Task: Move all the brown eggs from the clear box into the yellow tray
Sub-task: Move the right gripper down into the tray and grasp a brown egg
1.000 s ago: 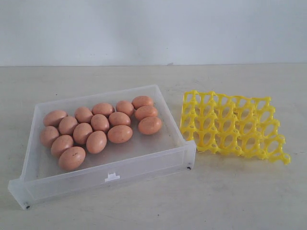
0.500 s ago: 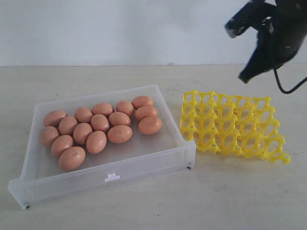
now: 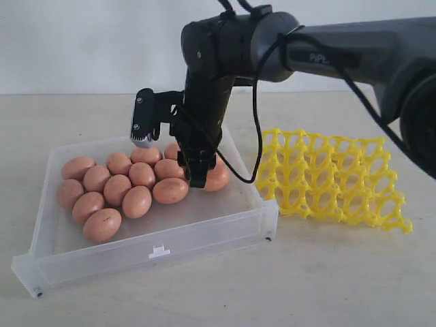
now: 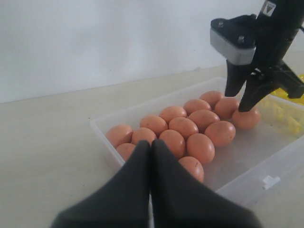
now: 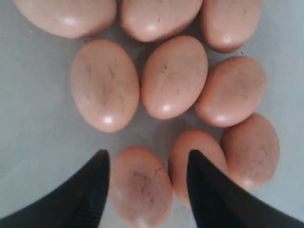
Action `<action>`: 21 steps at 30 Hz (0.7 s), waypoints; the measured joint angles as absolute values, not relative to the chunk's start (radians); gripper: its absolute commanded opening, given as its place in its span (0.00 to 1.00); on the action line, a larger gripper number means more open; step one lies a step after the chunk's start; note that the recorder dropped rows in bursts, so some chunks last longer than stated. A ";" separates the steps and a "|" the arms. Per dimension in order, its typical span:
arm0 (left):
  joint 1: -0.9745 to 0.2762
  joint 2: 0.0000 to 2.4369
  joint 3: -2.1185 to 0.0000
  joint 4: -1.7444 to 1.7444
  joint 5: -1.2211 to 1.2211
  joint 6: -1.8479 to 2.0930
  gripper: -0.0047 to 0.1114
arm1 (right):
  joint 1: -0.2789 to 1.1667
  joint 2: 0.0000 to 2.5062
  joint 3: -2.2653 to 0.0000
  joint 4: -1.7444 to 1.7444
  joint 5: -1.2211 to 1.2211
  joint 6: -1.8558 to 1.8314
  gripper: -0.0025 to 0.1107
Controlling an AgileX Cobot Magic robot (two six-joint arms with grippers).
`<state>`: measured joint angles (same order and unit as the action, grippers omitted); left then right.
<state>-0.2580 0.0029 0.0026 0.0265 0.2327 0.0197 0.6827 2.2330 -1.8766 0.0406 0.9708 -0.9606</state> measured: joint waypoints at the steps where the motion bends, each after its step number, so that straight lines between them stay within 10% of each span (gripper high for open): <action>1: -0.258 0.003 0.003 0.027 0.233 0.020 0.00 | 0.695 2.257 -1.878 0.033 0.927 -0.961 0.56; 21: -0.258 0.003 0.003 0.027 0.233 0.020 0.00 | 0.777 2.309 -1.881 0.060 0.886 -0.859 0.54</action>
<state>-0.2580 0.0029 0.0026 0.0265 0.2327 0.0197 0.7767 2.3090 -1.8815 0.0602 0.8858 -0.8594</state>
